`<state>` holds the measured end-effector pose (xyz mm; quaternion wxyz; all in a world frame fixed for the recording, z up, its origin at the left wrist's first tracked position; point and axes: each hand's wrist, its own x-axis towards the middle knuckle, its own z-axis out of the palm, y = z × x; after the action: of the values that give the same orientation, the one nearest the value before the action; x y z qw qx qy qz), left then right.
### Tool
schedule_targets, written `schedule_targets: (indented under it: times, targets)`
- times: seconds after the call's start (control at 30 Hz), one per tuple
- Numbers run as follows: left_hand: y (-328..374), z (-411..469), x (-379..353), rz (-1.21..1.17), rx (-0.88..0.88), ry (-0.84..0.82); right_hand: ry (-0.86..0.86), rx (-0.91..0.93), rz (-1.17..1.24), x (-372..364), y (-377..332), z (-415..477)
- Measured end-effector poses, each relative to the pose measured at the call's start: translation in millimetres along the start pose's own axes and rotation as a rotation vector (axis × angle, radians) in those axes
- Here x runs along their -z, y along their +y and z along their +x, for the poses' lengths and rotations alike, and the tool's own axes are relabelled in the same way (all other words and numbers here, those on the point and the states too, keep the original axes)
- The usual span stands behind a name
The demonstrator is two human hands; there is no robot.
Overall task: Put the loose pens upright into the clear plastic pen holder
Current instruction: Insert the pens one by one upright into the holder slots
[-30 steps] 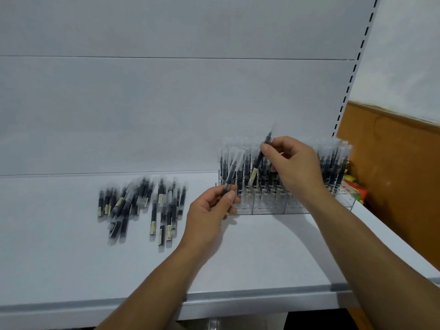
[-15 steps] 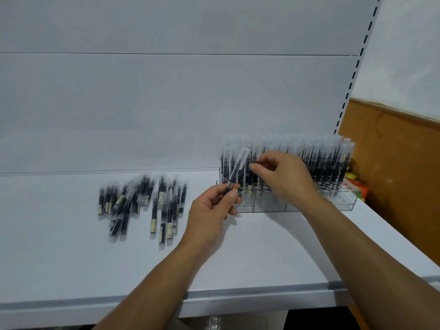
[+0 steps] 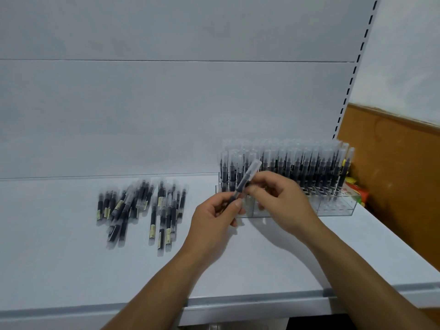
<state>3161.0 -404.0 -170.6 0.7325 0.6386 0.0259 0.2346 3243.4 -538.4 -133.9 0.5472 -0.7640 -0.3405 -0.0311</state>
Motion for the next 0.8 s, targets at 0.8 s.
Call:
schedule_targets:
  times: [0.8]
  targets:
    - [-7.0, -9.1, -0.2, 1.071, -0.364, 0.028, 0.202, 0.000, -0.265, 34.9, -5.4, 35.9]
